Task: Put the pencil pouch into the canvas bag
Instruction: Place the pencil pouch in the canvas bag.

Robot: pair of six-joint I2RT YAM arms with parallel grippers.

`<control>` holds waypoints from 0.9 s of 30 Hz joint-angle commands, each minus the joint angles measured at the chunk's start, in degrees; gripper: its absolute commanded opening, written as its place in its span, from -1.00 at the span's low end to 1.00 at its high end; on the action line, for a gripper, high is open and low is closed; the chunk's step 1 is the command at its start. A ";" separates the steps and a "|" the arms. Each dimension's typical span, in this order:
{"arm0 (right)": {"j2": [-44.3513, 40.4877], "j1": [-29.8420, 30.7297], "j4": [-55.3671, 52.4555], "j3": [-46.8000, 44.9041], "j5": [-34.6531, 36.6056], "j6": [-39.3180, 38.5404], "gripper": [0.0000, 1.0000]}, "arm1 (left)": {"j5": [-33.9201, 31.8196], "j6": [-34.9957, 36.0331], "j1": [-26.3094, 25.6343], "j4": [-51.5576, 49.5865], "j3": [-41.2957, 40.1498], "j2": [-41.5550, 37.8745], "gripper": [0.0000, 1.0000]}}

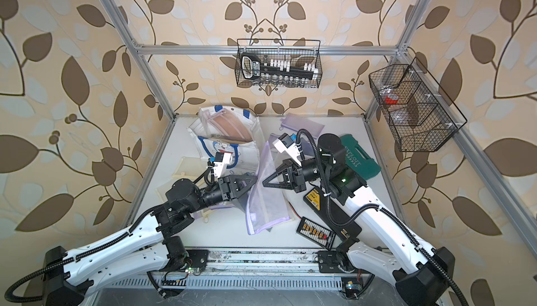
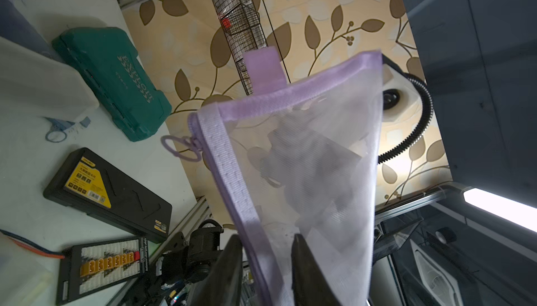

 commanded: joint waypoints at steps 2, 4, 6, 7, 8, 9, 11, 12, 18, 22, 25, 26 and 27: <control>0.18 -2.64 -1.26 -0.46 2.25 0.00 -1.00 | -2.10 2.84 -0.39 -2.88 2.31 -6.46 -0.86; -0.08 -4.20 -1.64 -0.67 3.20 -0.04 -1.00 | -3.61 3.72 -0.39 -6.74 2.70 -8.86 -1.00; -0.10 -5.52 -1.74 -0.90 3.41 0.20 -1.00 | -5.39 4.79 -0.39 -10.98 3.83 -10.70 -1.00; -0.04 -5.99 -2.08 -0.84 3.65 0.11 -1.00 | -6.53 5.44 -0.39 -13.30 4.62 -11.64 -1.00; 0.14 -6.35 -2.32 -0.88 3.76 0.02 -1.00 | -7.57 6.07 -0.39 -15.29 5.45 -12.35 -1.00; 0.15 -6.38 -2.52 -0.88 3.97 -0.13 -1.00 | -8.43 6.64 -0.39 -17.00 6.19 -12.76 -1.00; 0.51 -6.31 -4.22 -0.59 5.35 -0.95 -0.80 | -10.76 8.36 -0.39 -22.98 9.16 -12.85 -1.00; 0.90 -6.31 -5.78 -0.30 5.70 -1.68 -0.67 | -11.71 9.18 -0.39 -26.38 11.00 -12.37 -1.00; 3.81 -6.53 -24.46 5.48 16.82 -12.82 0.62 | -23.98 9.98 -0.39 -49.00 24.86 -6.32 -1.00; 4.15 -9.25 -31.02 8.09 27.02 -14.15 0.93 | -36.10 5.83 -0.39 -56.15 30.78 -3.84 -1.00; 2.86 -11.91 -33.76 9.47 34.48 -13.77 0.99 | -44.13 1.64 -0.39 -62.09 36.46 -0.26 -1.00; 2.52 -12.82 -34.75 10.01 36.36 -13.81 0.99 | -46.83 1.07 -0.39 -64.08 39.17 1.58 -1.00; 2.32 -13.67 -35.68 10.62 37.94 -14.13 0.99 | -48.89 1.27 -0.39 -65.36 41.39 3.26 -1.00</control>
